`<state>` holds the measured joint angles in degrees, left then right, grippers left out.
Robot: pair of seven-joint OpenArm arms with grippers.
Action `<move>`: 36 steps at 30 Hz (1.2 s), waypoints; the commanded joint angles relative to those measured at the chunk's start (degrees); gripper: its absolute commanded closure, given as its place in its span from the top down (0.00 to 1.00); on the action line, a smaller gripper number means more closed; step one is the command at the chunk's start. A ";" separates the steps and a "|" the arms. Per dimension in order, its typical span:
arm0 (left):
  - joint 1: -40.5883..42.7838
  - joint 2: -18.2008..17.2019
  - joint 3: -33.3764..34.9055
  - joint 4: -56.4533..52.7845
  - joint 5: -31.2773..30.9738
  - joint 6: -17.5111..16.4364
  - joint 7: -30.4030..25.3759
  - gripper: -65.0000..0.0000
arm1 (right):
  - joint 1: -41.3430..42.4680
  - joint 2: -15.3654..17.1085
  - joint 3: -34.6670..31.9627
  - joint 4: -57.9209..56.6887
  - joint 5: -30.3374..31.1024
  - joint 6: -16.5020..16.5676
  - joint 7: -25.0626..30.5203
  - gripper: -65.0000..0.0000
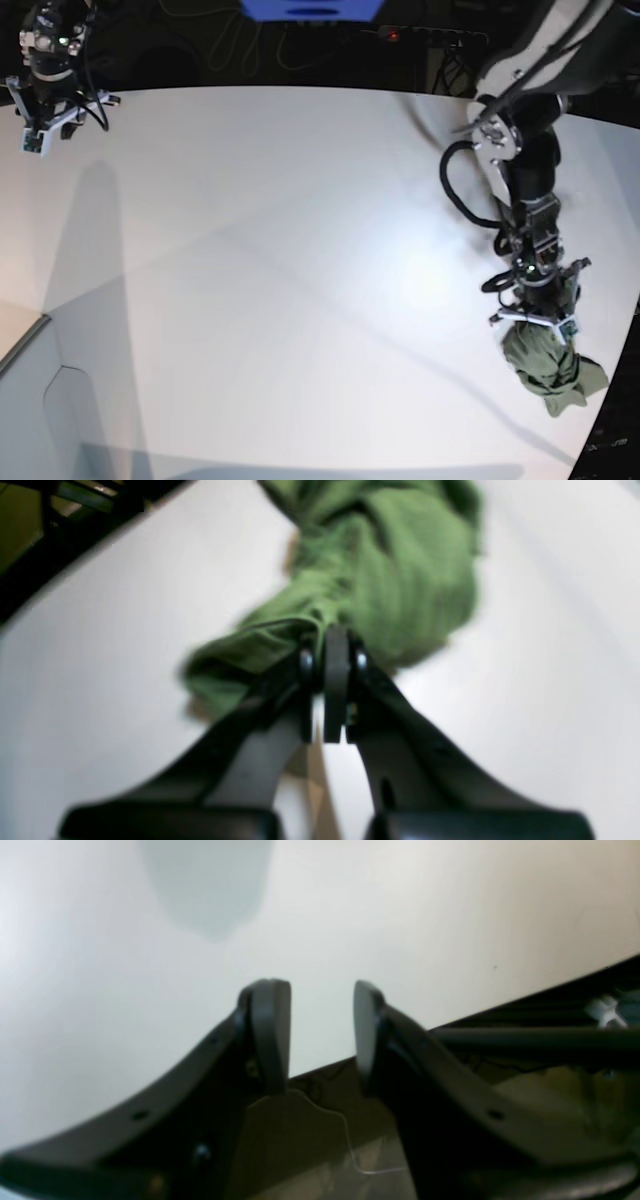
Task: Layout the t-shirt on the table in an organized manner, then fold the t-shirt properly
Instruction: 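Lift the t-shirt with the left gripper and drag it toward table center, then lower the t-shirt onto the table center with the left gripper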
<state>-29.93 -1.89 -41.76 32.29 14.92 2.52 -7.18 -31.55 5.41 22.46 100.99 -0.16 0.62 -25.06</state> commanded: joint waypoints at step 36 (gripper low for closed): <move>30.94 5.71 66.86 47.93 -23.23 14.05 -1.92 0.56 | 8.91 1.14 14.60 1.21 -0.23 0.12 1.28 0.33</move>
<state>1.67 3.38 25.10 78.96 -8.93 16.60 -7.40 -23.00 5.69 36.75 101.16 -0.16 1.06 -25.69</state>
